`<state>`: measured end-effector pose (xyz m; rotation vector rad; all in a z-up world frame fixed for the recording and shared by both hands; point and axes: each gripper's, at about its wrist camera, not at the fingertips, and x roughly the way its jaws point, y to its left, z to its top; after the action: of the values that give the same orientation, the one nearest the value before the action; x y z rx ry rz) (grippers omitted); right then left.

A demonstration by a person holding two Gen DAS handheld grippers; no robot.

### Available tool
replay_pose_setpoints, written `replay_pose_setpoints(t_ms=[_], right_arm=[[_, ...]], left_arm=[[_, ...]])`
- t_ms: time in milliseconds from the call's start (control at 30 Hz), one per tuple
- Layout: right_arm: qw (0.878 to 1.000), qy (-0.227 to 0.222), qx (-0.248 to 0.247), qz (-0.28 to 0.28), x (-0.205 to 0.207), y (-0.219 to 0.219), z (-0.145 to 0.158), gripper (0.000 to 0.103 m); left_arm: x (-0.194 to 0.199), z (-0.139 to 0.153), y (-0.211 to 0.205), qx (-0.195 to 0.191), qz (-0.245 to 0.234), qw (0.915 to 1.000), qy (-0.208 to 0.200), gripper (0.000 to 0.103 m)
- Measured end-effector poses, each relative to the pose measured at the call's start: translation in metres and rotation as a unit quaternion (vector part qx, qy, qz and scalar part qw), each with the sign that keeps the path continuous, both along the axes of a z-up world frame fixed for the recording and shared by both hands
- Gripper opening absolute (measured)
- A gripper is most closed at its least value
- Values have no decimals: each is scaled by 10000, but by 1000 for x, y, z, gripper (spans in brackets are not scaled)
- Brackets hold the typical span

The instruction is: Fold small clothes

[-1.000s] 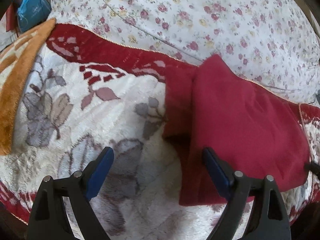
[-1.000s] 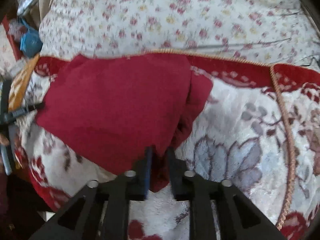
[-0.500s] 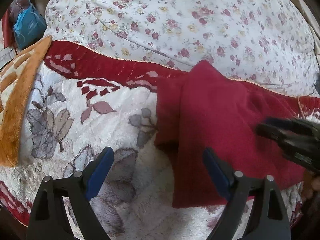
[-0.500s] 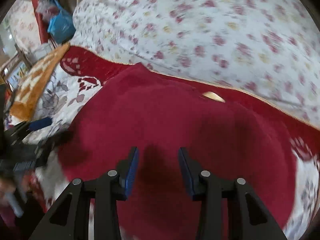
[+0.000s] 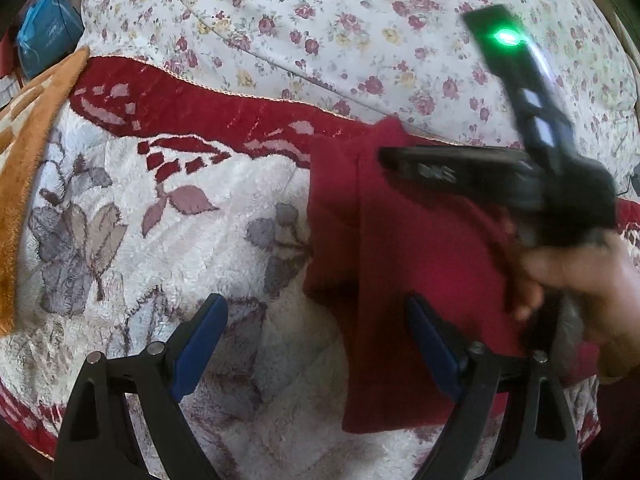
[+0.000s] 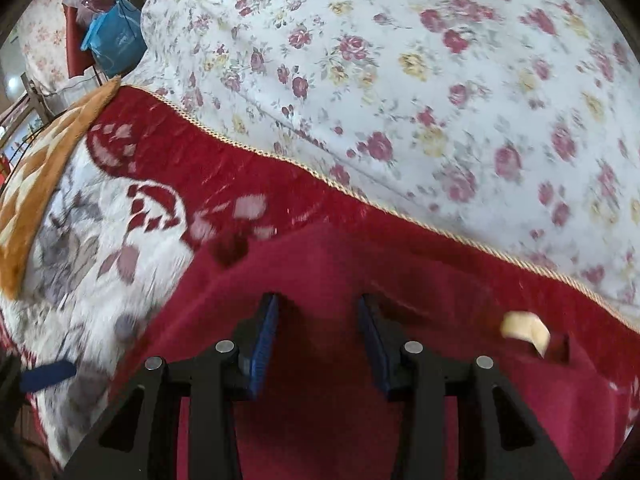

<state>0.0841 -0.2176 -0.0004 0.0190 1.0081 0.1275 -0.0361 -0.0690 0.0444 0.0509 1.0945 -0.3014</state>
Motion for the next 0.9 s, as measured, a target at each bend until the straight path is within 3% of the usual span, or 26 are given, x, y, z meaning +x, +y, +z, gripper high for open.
replay_pose_setpoints(t_ms=[133, 267, 433, 567, 700, 733, 800, 867, 900], right_arm=[[9999, 96, -22, -30, 14, 1, -8, 46], [9999, -11, 49, -120, 1, -6, 8, 47], [9981, 2, 620, 9, -23, -9, 26, 61], [9926, 227, 1185, 130, -21, 0, 29, 63], [9953, 429, 829, 267, -14, 24, 16, 67], [9969, 461, 562, 301, -13, 31, 11, 65], [9987, 342, 149, 347, -14, 38, 9, 45], [9986, 324, 111, 399, -13, 41, 14, 14], [9984, 312, 217, 407, -12, 40, 18, 10]], left_arm=[[5, -4, 1, -25, 45, 9999, 87, 89], [3, -4, 2, -23, 51, 9999, 89, 89], [0, -4, 4, -4, 72, 10000, 64, 89], [-2, -4, 5, 7, 70, 10000, 56, 90], [-1, -5, 6, -2, 72, 9999, 81, 90], [-1, -5, 6, -8, 75, 9999, 89, 90], [-1, -5, 7, -16, 80, 9999, 102, 90], [-1, -4, 8, -24, 75, 9999, 106, 90], [-1, -3, 9, -26, 76, 9999, 104, 90]])
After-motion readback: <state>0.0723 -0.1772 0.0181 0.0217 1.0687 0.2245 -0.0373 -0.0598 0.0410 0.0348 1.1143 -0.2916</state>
